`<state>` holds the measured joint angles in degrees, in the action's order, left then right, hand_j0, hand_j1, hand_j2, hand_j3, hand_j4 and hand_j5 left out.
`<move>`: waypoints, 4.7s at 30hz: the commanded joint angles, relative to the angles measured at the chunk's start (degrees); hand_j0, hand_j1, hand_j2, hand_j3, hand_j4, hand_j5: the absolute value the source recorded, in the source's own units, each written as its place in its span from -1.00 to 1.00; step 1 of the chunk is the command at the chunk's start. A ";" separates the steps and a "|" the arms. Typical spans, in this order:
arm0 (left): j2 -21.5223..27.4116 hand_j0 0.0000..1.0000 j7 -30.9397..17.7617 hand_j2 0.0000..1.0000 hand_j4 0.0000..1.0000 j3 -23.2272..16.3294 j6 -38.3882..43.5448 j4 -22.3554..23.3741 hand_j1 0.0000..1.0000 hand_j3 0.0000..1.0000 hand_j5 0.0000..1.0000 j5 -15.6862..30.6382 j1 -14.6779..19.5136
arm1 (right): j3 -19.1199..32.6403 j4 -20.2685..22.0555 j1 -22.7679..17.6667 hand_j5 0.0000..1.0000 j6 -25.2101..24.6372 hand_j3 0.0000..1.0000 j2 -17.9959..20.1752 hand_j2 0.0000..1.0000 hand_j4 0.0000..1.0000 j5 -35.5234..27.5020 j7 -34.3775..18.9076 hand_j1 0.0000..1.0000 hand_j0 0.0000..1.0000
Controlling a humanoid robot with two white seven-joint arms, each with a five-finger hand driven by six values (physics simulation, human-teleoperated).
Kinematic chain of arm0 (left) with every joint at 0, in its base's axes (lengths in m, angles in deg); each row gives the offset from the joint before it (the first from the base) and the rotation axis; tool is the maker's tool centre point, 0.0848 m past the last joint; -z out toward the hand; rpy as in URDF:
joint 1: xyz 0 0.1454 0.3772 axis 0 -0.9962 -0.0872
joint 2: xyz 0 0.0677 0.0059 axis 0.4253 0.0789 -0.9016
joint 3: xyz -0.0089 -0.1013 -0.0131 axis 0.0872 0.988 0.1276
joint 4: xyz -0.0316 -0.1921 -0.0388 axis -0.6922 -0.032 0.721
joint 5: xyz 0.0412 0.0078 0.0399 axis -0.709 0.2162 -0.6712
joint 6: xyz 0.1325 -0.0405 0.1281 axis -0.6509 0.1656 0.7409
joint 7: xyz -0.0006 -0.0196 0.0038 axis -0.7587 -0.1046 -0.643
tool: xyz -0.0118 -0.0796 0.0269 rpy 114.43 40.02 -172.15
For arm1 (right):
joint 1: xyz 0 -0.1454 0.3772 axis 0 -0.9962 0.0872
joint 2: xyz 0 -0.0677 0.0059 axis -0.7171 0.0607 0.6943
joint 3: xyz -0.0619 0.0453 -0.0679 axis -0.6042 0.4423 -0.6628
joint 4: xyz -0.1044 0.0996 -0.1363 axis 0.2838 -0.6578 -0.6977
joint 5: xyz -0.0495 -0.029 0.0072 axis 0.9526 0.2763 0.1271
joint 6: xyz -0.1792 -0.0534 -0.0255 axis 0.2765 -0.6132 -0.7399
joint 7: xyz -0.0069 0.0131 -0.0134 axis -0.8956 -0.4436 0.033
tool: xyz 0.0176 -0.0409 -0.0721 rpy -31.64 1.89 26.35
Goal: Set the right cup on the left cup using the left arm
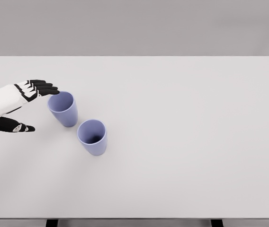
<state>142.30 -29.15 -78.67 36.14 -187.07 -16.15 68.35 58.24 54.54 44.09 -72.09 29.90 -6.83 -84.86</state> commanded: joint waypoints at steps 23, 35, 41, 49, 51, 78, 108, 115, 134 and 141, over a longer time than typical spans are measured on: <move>-2.02 0.93 0.21 0.93 0.93 1.97 0.10 -0.21 0.93 0.93 0.93 19.18 0.26 | -0.01 -0.13 -0.09 1.00 0.00 1.00 0.00 1.00 1.00 -0.14 0.11 1.00 1.00; -2.72 0.89 1.44 0.89 0.89 -5.42 0.10 -0.74 0.89 0.89 0.89 26.12 -0.26 | -0.01 -0.13 -0.09 1.00 0.00 1.00 0.00 1.00 1.00 -0.05 0.11 1.00 1.00; -2.37 0.87 1.70 0.87 0.87 -11.56 0.10 -0.92 0.87 0.87 0.87 32.02 -0.44 | -0.01 -0.13 -0.09 1.00 0.00 1.00 0.00 1.00 1.00 -0.14 0.11 1.00 1.00; 1.24 0.92 1.35 0.92 0.92 -13.42 0.10 -1.09 0.92 0.92 0.92 31.84 -9.58 | -0.01 -0.13 -0.09 1.00 0.00 1.00 0.00 1.00 1.00 -0.14 0.11 1.00 1.00; 1.06 0.93 1.44 0.93 0.93 -13.50 0.10 -1.09 0.93 0.93 0.93 31.84 -11.07 | -0.01 -0.13 -0.09 1.00 0.00 1.00 0.00 1.00 1.00 -0.14 0.11 1.00 1.00; -12.82 0.96 1.79 0.96 0.96 -8.23 6.62 -0.13 0.96 0.96 0.96 27.80 -15.73 | -0.01 -0.13 -0.09 1.00 0.00 1.00 0.00 1.00 1.00 -0.14 0.11 1.00 1.00; -19.85 0.95 1.70 0.95 0.95 -5.68 14.62 1.54 0.95 0.95 0.95 26.39 -14.59 | -0.01 -0.13 -0.09 1.00 0.00 1.00 0.00 1.00 1.00 -0.14 0.11 1.00 1.00; -20.38 0.95 1.70 0.95 0.95 -5.15 14.62 2.16 0.95 0.95 0.95 26.30 -14.24 | -0.01 -0.13 -0.09 1.00 0.00 1.00 0.00 1.00 1.00 -0.14 0.11 1.00 1.00; -23.99 0.94 1.61 0.94 0.94 -6.12 14.62 2.16 0.94 0.94 0.94 22.62 -12.83 | -0.01 -0.13 -0.09 1.00 0.00 1.00 0.00 1.00 1.00 -0.14 0.11 1.00 1.00; -25.48 0.94 1.61 0.94 0.94 -7.00 14.62 3.04 0.94 0.94 0.94 21.56 -11.16 | -0.01 -0.13 -0.09 1.00 0.00 1.00 0.00 1.00 1.00 -0.14 0.11 1.00 1.00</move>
<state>117.23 -27.53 -85.32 50.74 -184.38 5.48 57.36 58.22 54.40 44.01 -72.09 29.90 -6.96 -84.75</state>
